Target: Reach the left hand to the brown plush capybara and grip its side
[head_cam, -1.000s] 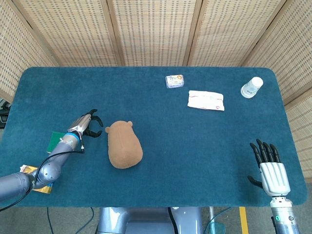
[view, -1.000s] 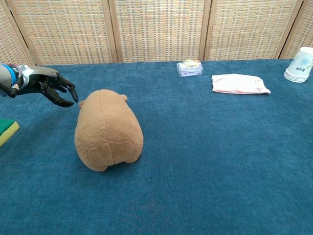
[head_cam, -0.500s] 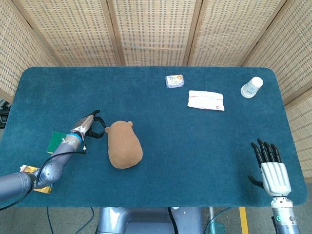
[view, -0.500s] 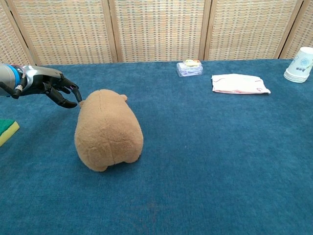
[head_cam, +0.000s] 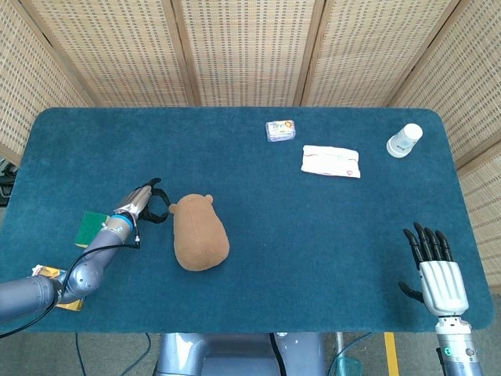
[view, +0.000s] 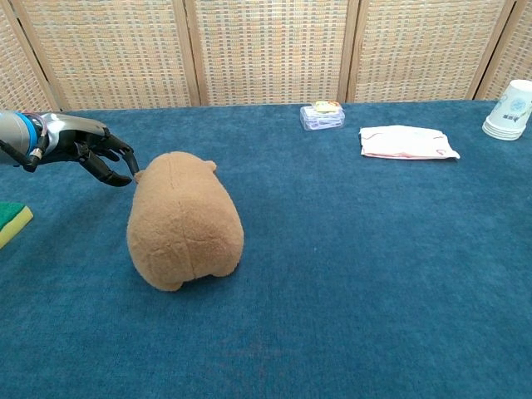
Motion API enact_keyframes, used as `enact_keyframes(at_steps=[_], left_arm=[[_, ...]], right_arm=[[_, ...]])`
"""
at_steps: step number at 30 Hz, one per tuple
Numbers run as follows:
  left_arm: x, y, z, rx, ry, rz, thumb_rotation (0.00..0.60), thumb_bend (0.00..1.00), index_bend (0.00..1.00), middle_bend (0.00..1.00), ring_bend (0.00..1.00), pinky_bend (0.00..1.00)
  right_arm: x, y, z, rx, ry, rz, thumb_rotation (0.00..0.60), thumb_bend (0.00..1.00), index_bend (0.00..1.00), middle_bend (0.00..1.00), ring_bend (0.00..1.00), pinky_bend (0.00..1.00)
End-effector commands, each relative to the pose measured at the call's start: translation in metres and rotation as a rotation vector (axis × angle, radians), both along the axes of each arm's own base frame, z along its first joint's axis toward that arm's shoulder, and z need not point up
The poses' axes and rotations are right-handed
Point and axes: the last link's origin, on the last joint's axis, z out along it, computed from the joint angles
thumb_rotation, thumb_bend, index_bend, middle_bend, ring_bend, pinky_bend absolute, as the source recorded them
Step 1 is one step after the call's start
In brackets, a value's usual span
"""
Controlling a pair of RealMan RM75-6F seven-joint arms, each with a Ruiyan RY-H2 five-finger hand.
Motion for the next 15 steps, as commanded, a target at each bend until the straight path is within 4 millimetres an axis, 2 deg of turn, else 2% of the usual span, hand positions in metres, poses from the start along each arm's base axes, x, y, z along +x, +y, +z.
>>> enact_keyframes(at_steps=[1,15], left_arm=[[0.001,0.001,-0.001,0.001,-0.008,0.004,0.6,0.42,0.45,0.0,0.0,0.0],[0.014,0.002,-0.011,-0.002,-0.068,0.001,0.6,0.42,0.47,0.0,0.0,0.0]], right_arm=[[0.001,0.0,-0.001,0.003,-0.003,0.003,0.6,0.11,0.0,0.0,0.0,0.0],[0.002,0.001,-0.004,0.016,-0.001,0.006,0.6,0.11,0.0,0.0,0.0,0.0]])
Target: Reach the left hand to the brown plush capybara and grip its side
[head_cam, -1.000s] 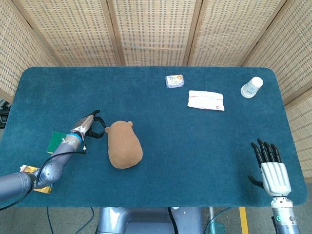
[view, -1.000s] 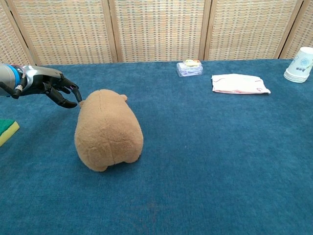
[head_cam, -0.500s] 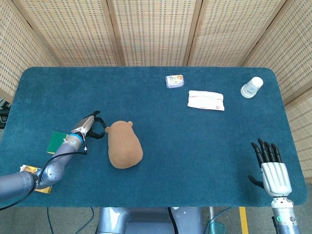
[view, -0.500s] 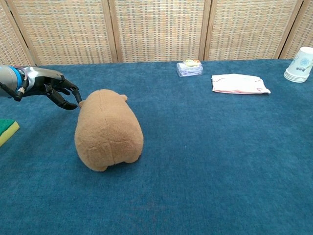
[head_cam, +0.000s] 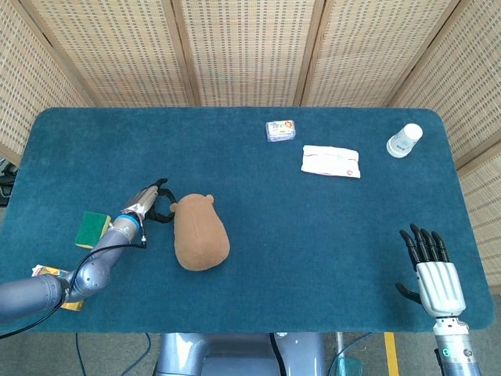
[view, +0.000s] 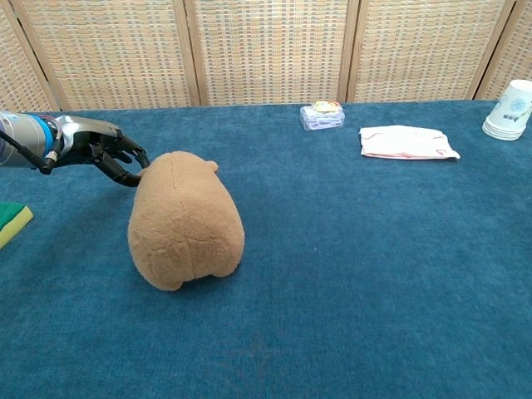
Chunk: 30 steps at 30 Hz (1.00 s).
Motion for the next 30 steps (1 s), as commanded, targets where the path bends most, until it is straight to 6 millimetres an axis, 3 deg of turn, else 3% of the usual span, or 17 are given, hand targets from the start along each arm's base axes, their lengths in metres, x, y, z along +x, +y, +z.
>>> enact_keyframes(at_steps=[1,8,19,30], left_arm=[[0.0036,-0.0002,0.0009,0.002,-0.028,0.005,0.6,0.42,0.47,0.0,0.0,0.0],[0.0033,0.0,0.0031,-0.004,-0.067,0.028,0.6,0.42,0.5,0.0,0.0,0.0],[0.0032,0.0003,-0.0011,-0.003,-0.075,0.035,0.6,0.52,0.53,0.0,0.0,0.0],[0.004,0.0002,-0.0006,-0.003,-0.076,0.033,0.6,0.52,0.53,0.0,0.0,0.0]], right_arm=[[-0.0002,-0.0001,-0.0007,0.001,0.001,-0.003,0.6,0.11,0.0,0.0,0.0,0.0],[0.0,-0.0001,-0.0013,-0.001,0.003,-0.004,0.6,0.11,0.0,0.0,0.0,0.0],[0.0002,0.0005,-0.0022,0.003,0.002,-0.004,0.6,0.11,0.0,0.0,0.0,0.0],[0.0012,0.0005,-0.001,0.0,-0.003,-0.001,0.6,0.11,0.0,0.0,0.0,0.0]])
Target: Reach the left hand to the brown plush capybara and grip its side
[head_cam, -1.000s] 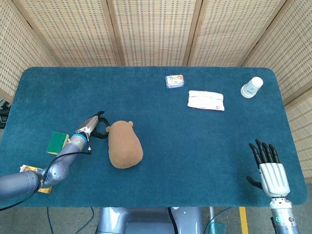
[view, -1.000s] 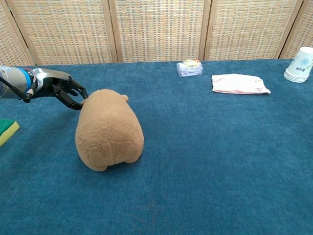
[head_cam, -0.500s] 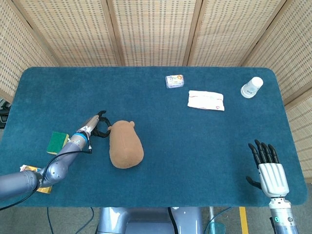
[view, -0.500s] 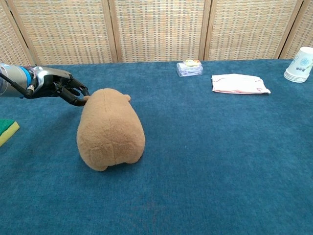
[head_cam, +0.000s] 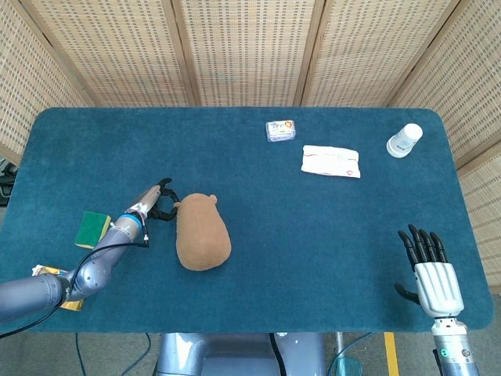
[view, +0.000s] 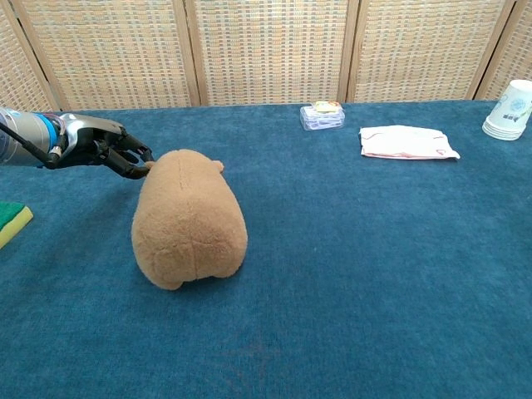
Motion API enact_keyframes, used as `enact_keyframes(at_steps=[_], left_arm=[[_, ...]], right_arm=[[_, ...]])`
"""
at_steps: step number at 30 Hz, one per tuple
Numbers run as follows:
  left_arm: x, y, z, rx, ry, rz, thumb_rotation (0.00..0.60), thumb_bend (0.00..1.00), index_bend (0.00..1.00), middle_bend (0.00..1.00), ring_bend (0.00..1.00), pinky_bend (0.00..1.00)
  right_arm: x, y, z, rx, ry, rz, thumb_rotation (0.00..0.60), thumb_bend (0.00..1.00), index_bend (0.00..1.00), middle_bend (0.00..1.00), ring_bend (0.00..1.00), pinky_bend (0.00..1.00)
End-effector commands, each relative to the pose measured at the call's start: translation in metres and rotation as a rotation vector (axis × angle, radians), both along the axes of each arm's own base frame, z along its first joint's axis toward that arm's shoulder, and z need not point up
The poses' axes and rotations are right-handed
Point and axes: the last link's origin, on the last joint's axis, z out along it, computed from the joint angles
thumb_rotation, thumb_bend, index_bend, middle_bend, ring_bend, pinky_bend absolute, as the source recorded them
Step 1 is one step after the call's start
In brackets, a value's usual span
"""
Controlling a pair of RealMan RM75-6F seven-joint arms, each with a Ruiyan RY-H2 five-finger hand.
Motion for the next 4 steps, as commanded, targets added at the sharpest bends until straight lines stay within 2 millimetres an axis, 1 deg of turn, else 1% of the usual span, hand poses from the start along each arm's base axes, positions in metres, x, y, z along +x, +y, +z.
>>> enact_keyframes(at_steps=[1,4], left_arm=[[0.0,-0.0002,0.0006,0.0,0.0,-0.001,0.6,0.52,0.53,0.0,0.0,0.0],[-0.0004,-0.0002,0.0017,0.002,0.002,-0.001,0.6,0.52,0.53,0.0,0.0,0.0]], right_arm=[[0.0005,0.0,0.0002,0.0,-0.001,0.002,0.6,0.11,0.0,0.0,0.0,0.0],[0.0019,0.0001,0.0002,-0.001,-0.003,0.006,0.6,0.11,0.0,0.0,0.0,0.0]])
